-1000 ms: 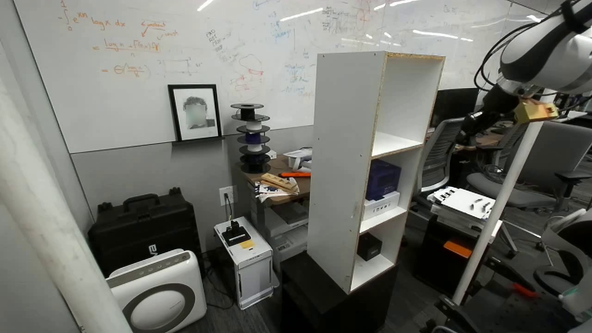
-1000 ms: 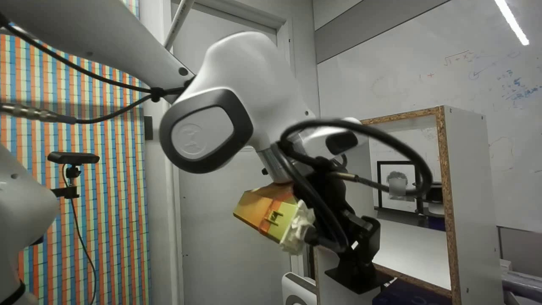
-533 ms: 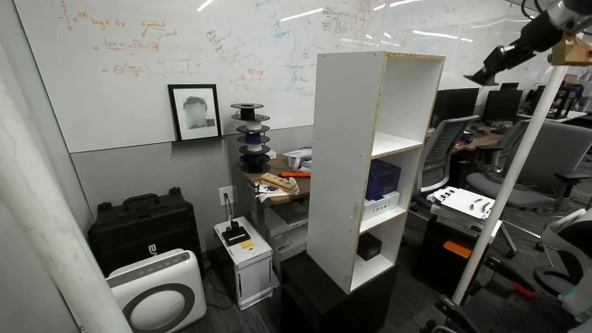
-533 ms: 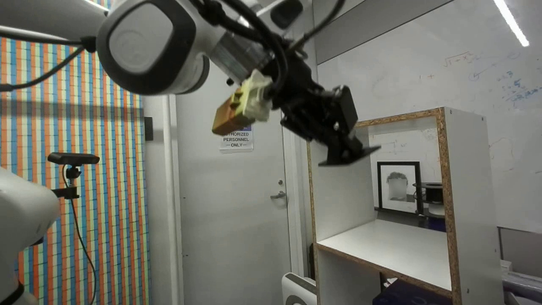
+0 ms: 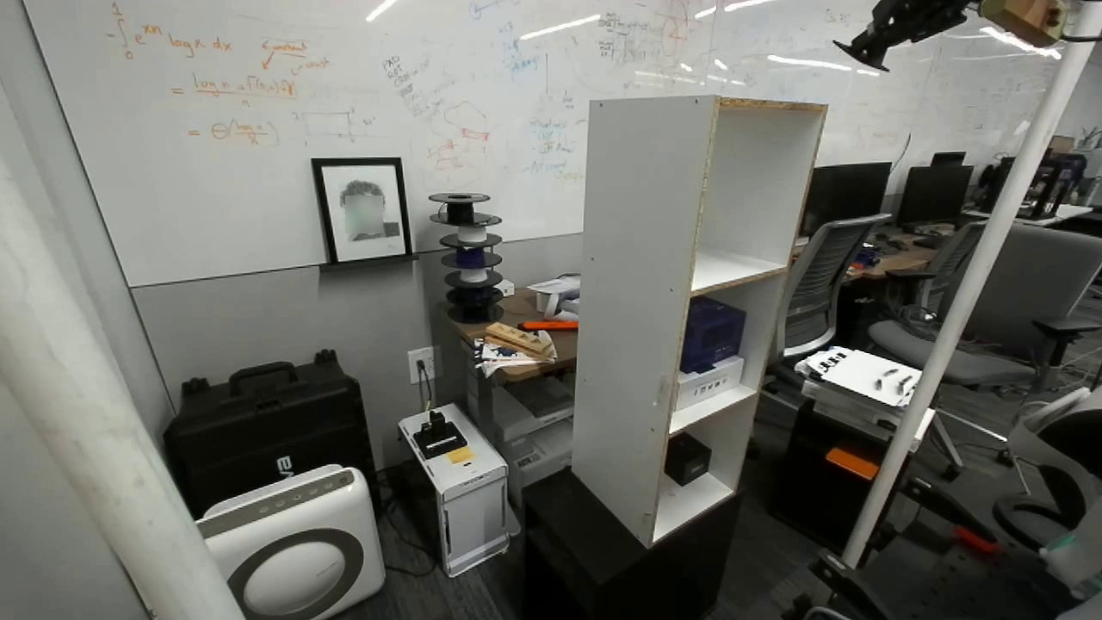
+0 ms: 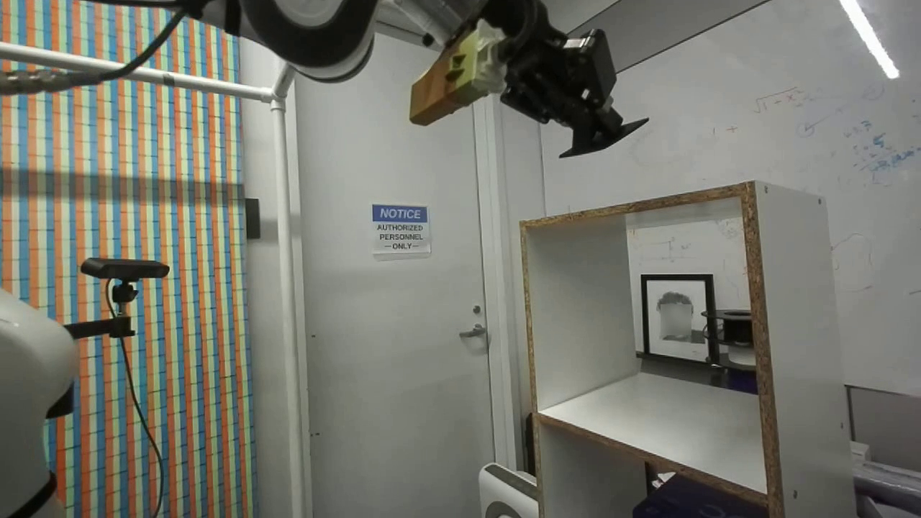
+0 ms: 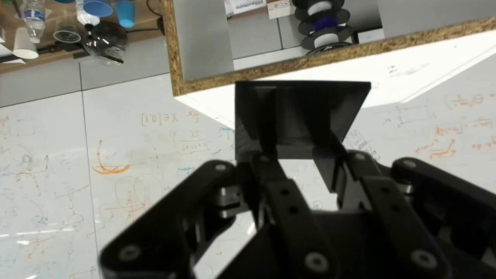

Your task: Put the black object on top of the shelf.

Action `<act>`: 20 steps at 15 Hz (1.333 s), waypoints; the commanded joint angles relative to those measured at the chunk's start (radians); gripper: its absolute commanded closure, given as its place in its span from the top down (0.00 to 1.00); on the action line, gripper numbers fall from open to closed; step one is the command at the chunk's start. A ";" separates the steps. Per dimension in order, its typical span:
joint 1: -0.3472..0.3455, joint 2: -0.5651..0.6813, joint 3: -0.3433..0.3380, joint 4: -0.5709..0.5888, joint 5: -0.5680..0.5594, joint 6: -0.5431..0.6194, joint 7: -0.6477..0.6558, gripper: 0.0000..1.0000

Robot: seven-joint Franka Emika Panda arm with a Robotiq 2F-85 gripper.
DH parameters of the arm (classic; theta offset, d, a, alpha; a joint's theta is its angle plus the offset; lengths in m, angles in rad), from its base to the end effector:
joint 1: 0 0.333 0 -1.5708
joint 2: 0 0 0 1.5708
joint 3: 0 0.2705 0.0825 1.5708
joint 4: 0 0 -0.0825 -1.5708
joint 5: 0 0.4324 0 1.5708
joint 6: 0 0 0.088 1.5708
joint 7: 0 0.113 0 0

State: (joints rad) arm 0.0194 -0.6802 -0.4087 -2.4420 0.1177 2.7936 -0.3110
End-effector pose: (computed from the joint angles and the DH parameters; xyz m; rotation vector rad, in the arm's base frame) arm 0.4440 -0.2129 0.5818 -2.7112 0.3009 -1.5351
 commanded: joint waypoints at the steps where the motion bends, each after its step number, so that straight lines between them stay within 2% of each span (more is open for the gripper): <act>1: 0.082 0.183 -0.056 0.212 0.074 -0.022 0.024 0.17; 4: 0.115 0.302 -0.087 0.330 0.145 -0.057 0.014 0.18; 7: 0.111 0.420 -0.082 0.421 0.212 -0.085 0.004 0.18; 8: 0.143 0.447 -0.110 0.448 0.206 -0.101 0.017 0.18; 11: 0.147 0.541 -0.107 0.522 0.221 -0.127 0.023 0.18; 13: 0.150 0.584 -0.109 0.558 0.235 -0.158 0.018 0.55; 14: 0.148 0.600 -0.108 0.572 0.238 -0.178 0.014 0.60; 17: 0.137 0.612 -0.108 0.581 0.236 -0.218 0.002 0.86; 18: 0.027 0.592 -0.004 0.555 0.254 -0.231 -0.015 0.92; 19: 0.010 0.571 0.009 0.528 0.241 -0.238 -0.020 0.99; 20: -0.018 0.540 0.030 0.487 0.237 -0.247 -0.036 1.00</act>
State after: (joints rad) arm 0.0949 -0.0848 -0.4544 -1.9091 0.3362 2.5853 -0.2990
